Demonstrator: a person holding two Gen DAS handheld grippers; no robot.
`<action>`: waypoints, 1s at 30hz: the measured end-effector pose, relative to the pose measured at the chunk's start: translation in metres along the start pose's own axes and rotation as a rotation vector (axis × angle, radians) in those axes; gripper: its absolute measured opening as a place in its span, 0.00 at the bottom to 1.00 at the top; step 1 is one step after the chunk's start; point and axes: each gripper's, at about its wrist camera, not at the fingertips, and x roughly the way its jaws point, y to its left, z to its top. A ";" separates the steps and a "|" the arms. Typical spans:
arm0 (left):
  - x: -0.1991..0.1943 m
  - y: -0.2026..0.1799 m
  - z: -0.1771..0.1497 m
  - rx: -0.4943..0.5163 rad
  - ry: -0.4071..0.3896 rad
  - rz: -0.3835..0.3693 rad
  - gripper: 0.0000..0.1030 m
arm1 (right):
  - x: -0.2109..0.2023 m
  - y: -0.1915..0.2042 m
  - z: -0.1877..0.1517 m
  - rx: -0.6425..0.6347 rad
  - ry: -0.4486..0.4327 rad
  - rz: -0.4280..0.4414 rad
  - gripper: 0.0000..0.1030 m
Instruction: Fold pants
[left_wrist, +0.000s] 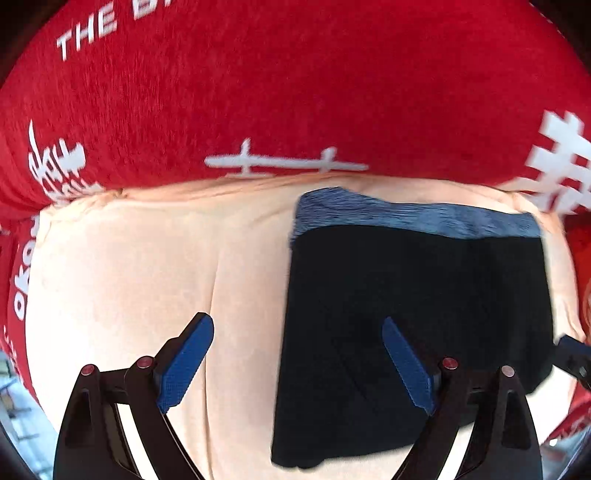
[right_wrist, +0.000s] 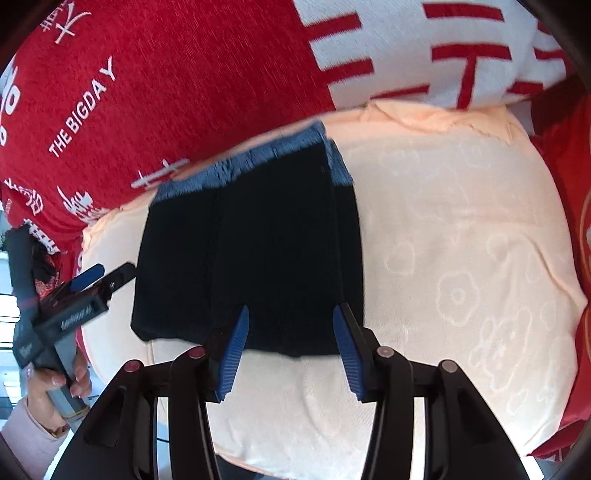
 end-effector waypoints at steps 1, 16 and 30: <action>0.007 0.001 0.000 -0.001 0.011 0.011 0.90 | 0.002 0.002 0.003 -0.004 0.002 0.000 0.46; 0.027 0.012 -0.016 -0.008 0.056 -0.028 1.00 | 0.034 -0.018 -0.002 0.002 0.098 -0.048 0.46; 0.030 0.016 -0.016 -0.020 0.080 -0.068 1.00 | 0.025 -0.043 -0.018 0.076 0.123 0.006 0.62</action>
